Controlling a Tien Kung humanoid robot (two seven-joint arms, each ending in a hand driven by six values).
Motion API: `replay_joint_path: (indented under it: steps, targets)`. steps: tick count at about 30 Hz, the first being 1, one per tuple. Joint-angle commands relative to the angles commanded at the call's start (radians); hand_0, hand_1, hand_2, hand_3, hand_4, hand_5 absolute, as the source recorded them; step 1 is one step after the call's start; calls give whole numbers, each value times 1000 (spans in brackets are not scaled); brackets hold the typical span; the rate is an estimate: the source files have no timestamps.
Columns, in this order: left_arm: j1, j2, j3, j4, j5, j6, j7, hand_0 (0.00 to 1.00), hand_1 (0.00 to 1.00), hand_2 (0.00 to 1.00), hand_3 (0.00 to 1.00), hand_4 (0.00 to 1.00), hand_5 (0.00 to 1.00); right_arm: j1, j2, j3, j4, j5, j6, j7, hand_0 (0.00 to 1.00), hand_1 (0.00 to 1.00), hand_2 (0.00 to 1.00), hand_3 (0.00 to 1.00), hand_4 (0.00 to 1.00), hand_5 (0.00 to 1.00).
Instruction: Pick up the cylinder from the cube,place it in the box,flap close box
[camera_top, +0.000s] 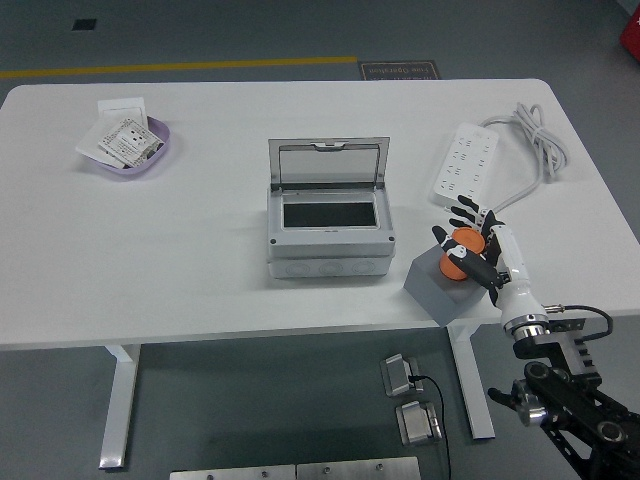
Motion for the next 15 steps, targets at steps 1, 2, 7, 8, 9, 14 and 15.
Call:
replay_joint_path:
  steps: [1,2,7,8,9,14,15]
  targets:
    - [0,0,1,0,0,0,0,615,645,578,558,589,81,0,0,-1,0,-1,-1,-1,795,759,769,816,830,313]
    - [0,0,1,0,0,0,0,615,645,578,558,589,81,0,0,-1,0,-2,-2,-1,795,759,769,816,830,313]
    - [-1,0,1,0,1,0,0,615,645,578,558,589,81,1,0,-5,-1,-13,-11,-6,795,759,769,816,830,313]
    - [-2,0,2,0,0,0,-1,615,645,578,558,588,78,1,0,-6,-1,-14,-14,-7,793,758,766,815,796,259]
    - [-2,0,3,0,0,0,-1,615,645,578,558,588,78,1,0,-7,-1,-16,-16,-8,793,758,766,815,796,259]
    - [-3,1,3,-1,2,1,-1,615,645,578,559,589,76,0,0,-9,-2,-25,-25,-15,787,750,748,806,680,123]
    - [-3,1,3,-1,2,1,-1,615,645,578,559,589,76,0,0,-10,-1,-26,-26,-16,787,750,748,806,680,123]
